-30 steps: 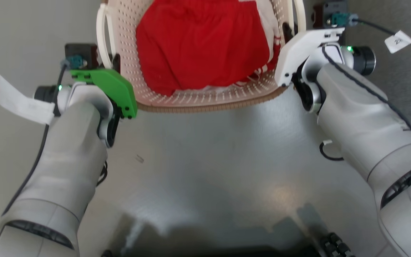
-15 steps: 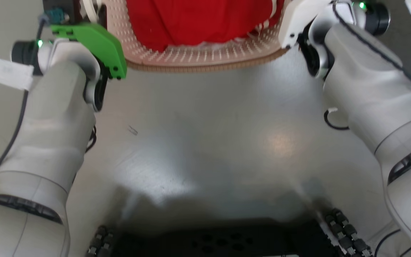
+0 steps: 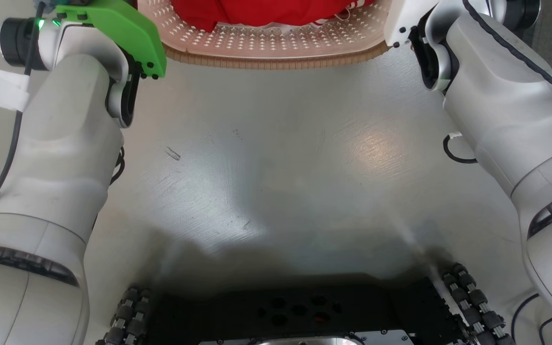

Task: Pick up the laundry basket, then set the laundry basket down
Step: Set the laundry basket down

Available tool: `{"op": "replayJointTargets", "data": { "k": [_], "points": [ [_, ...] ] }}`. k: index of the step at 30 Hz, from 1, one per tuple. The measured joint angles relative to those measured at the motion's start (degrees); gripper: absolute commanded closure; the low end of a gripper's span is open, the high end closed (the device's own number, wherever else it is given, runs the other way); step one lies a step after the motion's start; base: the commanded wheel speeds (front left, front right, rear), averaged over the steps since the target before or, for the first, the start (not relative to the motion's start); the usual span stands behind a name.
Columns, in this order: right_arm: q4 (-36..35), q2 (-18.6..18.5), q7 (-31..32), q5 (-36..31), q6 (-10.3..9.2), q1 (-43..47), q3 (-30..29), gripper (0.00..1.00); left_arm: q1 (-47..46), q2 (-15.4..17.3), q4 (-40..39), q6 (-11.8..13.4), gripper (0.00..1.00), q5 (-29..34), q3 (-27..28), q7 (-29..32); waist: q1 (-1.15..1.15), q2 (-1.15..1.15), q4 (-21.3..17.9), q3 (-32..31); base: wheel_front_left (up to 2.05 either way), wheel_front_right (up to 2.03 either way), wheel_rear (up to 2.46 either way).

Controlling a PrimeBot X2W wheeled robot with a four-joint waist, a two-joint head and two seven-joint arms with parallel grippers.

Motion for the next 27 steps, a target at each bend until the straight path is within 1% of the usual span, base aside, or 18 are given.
{"op": "replayJointTargets", "data": {
  "k": [14,17,18,19,20,21,27],
  "points": [
    [0.7,0.0,-1.0,0.0,0.0,-0.3,0.4,1.0,-1.2,-0.4,1.6,-0.8,1.0,0.2,-0.1,-0.8,0.0,0.0,0.2,0.3,0.0,0.0,0.0],
    [0.8,0.0,-1.0,0.0,0.0,-0.5,0.6,0.72,-1.3,-0.7,2.2,-0.9,1.0,0.2,0.0,-0.8,0.0,0.0,0.3,0.2,0.0,0.0,0.0],
    [0.9,0.0,-1.0,0.0,0.01,-0.5,0.7,0.59,-1.3,-0.7,2.5,-1.0,0.82,0.2,0.0,-0.8,0.0,0.0,0.3,0.1,0.0,0.0,0.0],
    [1.1,0.0,-1.0,-0.1,0.01,-0.5,0.8,0.53,-1.3,-0.8,2.6,-1.0,0.58,0.2,0.0,-0.8,0.0,0.0,0.4,0.1,0.0,0.0,0.0],
    [1.1,0.0,-1.0,-0.1,0.01,-0.5,0.8,0.16,-1.3,-0.9,3.0,-1.1,0.0,0.2,0.0,-0.6,0.0,0.0,0.4,0.0,0.0,0.0,0.0],
    [1.2,0.0,-1.1,-0.1,0.02,-0.6,0.9,0.0,-1.3,-1.0,3.6,-1.1,0.0,0.2,-0.1,-0.3,0.0,0.0,0.4,0.0,0.0,0.0,0.0],
    [1.7,0.3,-1.5,-0.1,0.07,-0.7,1.0,0.0,-0.1,-1.0,5.4,-1.1,0.0,0.1,-0.1,-0.1,0.0,0.0,0.6,-0.4,0.0,0.0,0.0]
  ]
}}
